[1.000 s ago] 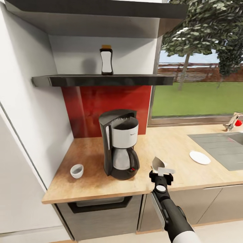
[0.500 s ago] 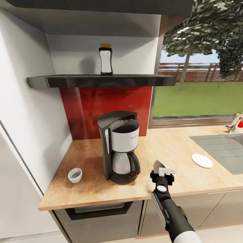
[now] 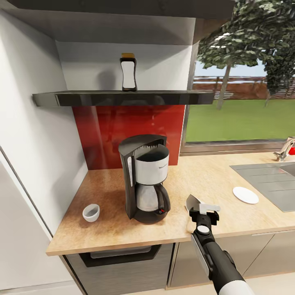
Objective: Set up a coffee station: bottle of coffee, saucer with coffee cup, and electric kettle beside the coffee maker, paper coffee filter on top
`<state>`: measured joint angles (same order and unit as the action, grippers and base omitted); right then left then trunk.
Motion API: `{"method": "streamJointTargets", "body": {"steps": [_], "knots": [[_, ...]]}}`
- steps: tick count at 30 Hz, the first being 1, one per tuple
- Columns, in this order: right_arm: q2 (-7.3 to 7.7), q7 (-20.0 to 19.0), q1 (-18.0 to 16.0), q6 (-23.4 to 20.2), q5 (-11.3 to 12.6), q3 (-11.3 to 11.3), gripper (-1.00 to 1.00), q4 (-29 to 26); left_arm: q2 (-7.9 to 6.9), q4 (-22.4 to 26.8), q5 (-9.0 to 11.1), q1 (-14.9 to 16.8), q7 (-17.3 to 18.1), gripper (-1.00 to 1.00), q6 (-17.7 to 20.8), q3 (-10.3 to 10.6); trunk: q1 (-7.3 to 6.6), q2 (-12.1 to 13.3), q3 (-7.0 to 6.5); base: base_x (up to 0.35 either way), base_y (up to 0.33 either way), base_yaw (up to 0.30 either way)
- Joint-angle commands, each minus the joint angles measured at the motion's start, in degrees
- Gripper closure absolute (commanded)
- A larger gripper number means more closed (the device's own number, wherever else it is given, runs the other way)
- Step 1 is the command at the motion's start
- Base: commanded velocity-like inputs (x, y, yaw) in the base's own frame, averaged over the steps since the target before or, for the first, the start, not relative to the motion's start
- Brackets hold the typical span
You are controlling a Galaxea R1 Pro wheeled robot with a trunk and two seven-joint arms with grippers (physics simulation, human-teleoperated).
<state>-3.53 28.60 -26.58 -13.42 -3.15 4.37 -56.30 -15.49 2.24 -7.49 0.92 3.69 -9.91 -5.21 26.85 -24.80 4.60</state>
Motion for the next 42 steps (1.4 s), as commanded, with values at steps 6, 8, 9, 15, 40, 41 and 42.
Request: {"method": "streamJointTargets", "body": {"steps": [6,8,9,15,40,41,42], "knots": [[0.01,0.26,-0.05,-0.15,-0.22,0.04,-1.00,2.70,0.09,-0.06,-0.59,0.05,0.18,-1.00,-0.20,-0.51,0.03,-0.12,0.12,0.000,0.000,0.000],[0.01,0.24,-0.05,0.49,-0.20,0.03,-1.00,3.11,0.11,-0.05,-0.59,0.05,0.18,-1.00,-0.20,-0.51,0.03,-0.12,0.12,0.000,0.000,0.000],[0.01,0.25,-0.05,0.96,-0.19,0.03,-1.00,3.29,0.11,-0.05,-0.59,0.05,0.18,-1.00,-0.20,-0.51,0.03,-0.12,0.12,0.000,0.000,0.000],[0.01,0.23,-0.05,1.25,-0.19,0.03,-1.00,3.46,0.17,-0.07,-0.60,0.05,0.18,-1.00,-0.20,-0.51,0.03,-0.12,0.12,0.000,0.000,0.000],[0.01,0.24,-0.05,1.29,-0.19,0.03,-1.00,3.92,0.16,-0.12,-0.68,0.05,0.09,-1.00,2.96,-0.59,0.03,-0.12,0.12,0.000,0.000,0.000],[0.01,0.23,-0.05,1.32,-0.19,0.03,-1.00,3.92,0.14,-0.09,-0.68,0.05,0.09,-1.00,2.96,-0.59,0.03,-0.12,0.12,0.000,0.000,0.000],[0.01,0.25,-0.05,1.31,-0.19,0.03,-1.00,3.92,0.13,-0.11,-0.68,0.05,0.09,-1.00,2.96,-0.59,0.03,-0.12,0.12,0.000,0.000,0.000]]}}
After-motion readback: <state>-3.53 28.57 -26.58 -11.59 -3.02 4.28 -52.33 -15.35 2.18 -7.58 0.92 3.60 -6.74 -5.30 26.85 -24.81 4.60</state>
